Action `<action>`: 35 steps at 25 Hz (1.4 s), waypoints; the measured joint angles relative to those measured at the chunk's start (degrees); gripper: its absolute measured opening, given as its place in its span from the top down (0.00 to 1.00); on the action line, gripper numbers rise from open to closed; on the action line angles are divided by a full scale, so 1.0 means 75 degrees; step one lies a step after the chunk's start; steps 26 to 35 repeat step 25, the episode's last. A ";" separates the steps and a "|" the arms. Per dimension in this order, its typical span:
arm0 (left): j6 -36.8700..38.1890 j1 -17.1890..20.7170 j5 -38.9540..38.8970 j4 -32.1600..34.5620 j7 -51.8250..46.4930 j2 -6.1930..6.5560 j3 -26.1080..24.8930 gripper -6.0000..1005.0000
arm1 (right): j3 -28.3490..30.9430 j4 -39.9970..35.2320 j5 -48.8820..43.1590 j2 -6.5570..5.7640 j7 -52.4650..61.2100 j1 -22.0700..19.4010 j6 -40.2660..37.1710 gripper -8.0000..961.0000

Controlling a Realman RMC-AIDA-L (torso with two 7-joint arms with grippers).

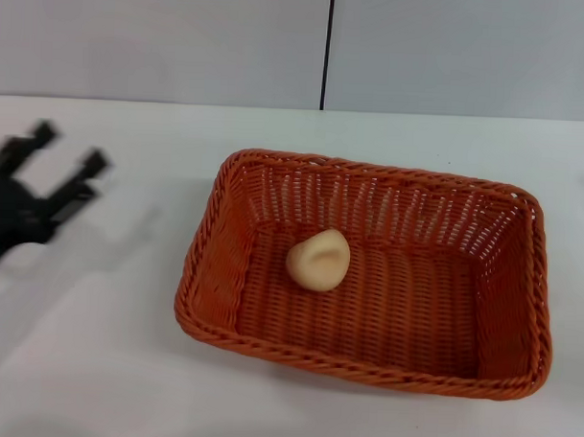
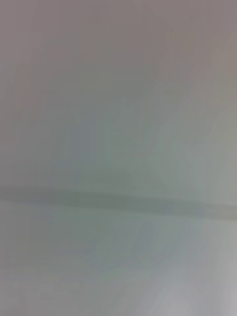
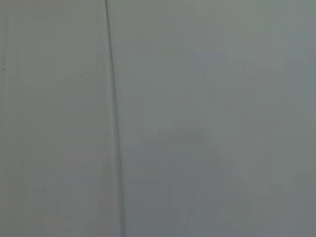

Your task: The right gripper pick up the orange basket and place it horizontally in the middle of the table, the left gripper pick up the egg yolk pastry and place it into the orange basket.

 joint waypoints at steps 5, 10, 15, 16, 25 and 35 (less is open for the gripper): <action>0.0081 0.0803 -0.0205 -0.0087 0.0772 -0.0004 -0.1392 0.20 | 0.0906 0.0673 0.0002 0.0006 -0.0709 -0.0005 -0.0013 0.61; 0.0232 0.1260 -0.0218 -0.0164 0.1018 -0.0003 -0.2146 0.20 | 0.1480 0.1293 0.0007 0.0005 -0.1455 0.0026 -0.0050 0.40; 0.0219 0.1398 -0.0222 -0.0199 0.1038 -0.0011 -0.2443 0.20 | 0.1626 0.1669 0.0004 0.0000 -0.1728 0.0144 -0.0032 0.24; 0.0192 0.1447 -0.0222 -0.0279 0.1103 -0.0013 -0.2521 0.20 | 0.1596 0.1692 -0.0018 -0.0002 -0.1729 0.0160 -0.0014 0.24; 0.0079 0.1505 -0.0229 -0.0455 0.1445 -0.0009 -0.2600 0.20 | 0.1643 0.1994 -0.0030 0.0010 -0.1750 0.0220 0.0141 0.22; 0.0079 0.1505 -0.0229 -0.0455 0.1445 -0.0009 -0.2600 0.20 | 0.1643 0.1994 -0.0030 0.0010 -0.1750 0.0220 0.0141 0.22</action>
